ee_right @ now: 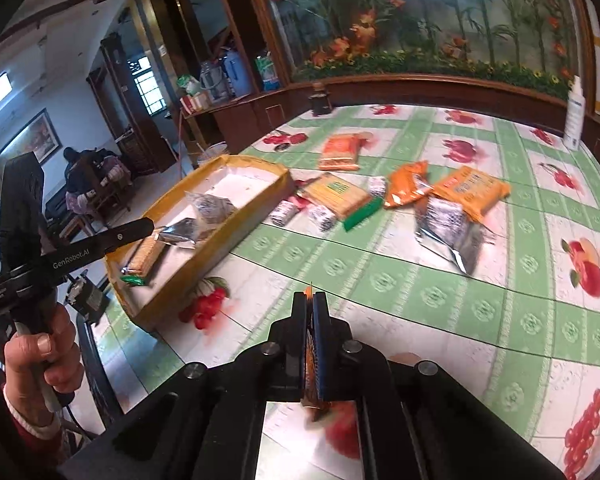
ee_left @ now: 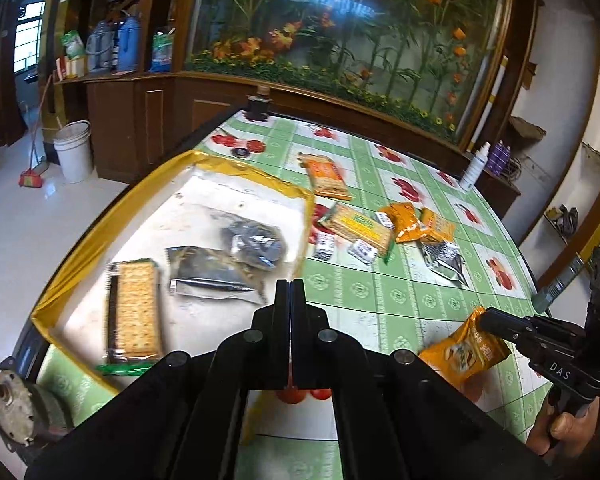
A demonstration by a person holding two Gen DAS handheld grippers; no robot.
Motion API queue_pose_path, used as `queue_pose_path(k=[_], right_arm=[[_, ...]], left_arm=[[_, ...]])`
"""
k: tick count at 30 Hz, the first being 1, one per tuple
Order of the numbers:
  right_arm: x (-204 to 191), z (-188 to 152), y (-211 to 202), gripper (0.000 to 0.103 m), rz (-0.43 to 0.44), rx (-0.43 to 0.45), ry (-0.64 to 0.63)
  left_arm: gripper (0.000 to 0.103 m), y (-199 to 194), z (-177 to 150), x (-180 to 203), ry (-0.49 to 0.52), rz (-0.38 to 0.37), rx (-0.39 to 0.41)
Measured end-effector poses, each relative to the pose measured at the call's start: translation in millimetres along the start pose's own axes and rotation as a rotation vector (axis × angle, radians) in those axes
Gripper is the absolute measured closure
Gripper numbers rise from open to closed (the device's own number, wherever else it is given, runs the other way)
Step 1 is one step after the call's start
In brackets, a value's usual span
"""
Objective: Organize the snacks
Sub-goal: 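Carry the orange bag into the tray and open the right tool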
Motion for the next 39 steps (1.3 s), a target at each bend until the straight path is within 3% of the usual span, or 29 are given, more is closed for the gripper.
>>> queue_pose_path(k=[6,16,24,35,38,39], right_arm=[[-35.0,43.9,10.9,0.101,0.062,0.041,-0.066],[-117.9,125.2,44.0,0.101,0.217,0.116,-0.158],[-145.0,118.4,101.5,0.101,0.305,0.032,-0.128],[-127.2,95.8,138.7,0.1,0.305,-0.059,-0.071],[-118.9,93.7,141.3,0.093,0.261,-0.065,-0.061],[-116.6,93.6,139.7,0.082,0.257,-0.065,-0.051]], left_arm=[[0.103,-14.7,10.9,-27.5,-0.039,0.043,0.053],[0.103,-12.9,11.0,-57.7,-0.065,0.103,0.064],[0.103,-6.4,7.8,-71.7,-0.082,0.127,0.052],[0.103,1.5,4.0,-62.6,-0.048,0.209,0.06],[0.1,4.4,4.2,-69.0,-0.085,0.225,0.038],[0.095,5.0,4.4,-72.0,-0.098,0.224,0.031]])
Point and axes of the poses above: each gripper's, at about its wrist camera, not at the fingertips, and y roughly the way its jaws point, x to its right, z to its top, the point moved 5 cm from there along y, roughly the way its jaws point, and after that the axes turned 14 degrees about -y, right-handed, at the moved point
